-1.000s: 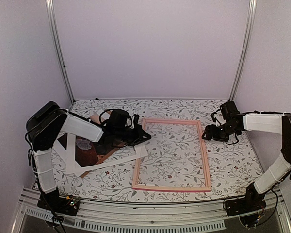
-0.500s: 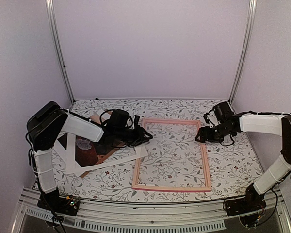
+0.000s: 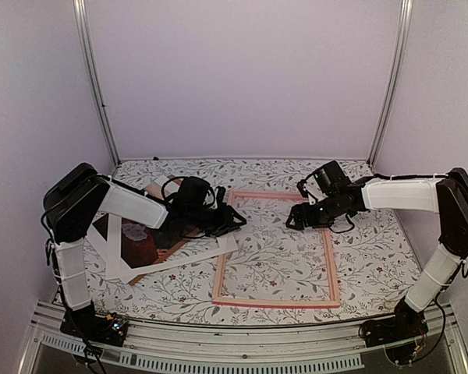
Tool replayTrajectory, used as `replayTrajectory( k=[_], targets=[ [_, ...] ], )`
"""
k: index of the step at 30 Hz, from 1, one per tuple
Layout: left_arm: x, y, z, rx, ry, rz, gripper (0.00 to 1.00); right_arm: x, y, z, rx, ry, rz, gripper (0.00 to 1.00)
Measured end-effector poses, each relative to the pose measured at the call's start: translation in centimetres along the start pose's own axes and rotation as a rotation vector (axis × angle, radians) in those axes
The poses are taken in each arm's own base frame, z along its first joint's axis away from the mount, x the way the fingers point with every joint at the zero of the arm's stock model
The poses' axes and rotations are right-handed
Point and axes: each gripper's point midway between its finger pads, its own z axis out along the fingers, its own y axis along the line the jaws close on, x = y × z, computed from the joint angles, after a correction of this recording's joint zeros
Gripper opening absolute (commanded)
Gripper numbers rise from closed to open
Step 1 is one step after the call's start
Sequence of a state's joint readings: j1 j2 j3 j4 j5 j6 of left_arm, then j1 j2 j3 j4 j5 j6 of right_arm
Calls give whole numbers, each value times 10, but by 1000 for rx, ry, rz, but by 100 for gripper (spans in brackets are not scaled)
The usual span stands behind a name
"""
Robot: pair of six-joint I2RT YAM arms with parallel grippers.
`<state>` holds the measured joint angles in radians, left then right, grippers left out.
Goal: Put the photo into the frame
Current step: Place the glass panel in the frame body.
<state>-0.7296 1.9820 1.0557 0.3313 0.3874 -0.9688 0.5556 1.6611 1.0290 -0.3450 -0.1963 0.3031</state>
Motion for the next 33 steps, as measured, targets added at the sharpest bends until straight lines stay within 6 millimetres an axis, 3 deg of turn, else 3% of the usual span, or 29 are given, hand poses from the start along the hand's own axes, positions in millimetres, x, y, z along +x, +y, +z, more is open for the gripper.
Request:
replayTrajectory(
  k=[5, 12, 33],
  targets=[
    [2, 0, 1, -9, -1, 3, 34, 8, 25, 17, -49, 37, -28, 77],
    [5, 0, 2, -18, -6, 8, 35, 20, 46, 35, -91, 79, -50, 77],
    [12, 11, 4, -77, -2, 50, 36, 30, 48, 52, -109, 110, -39, 77]
  ],
)
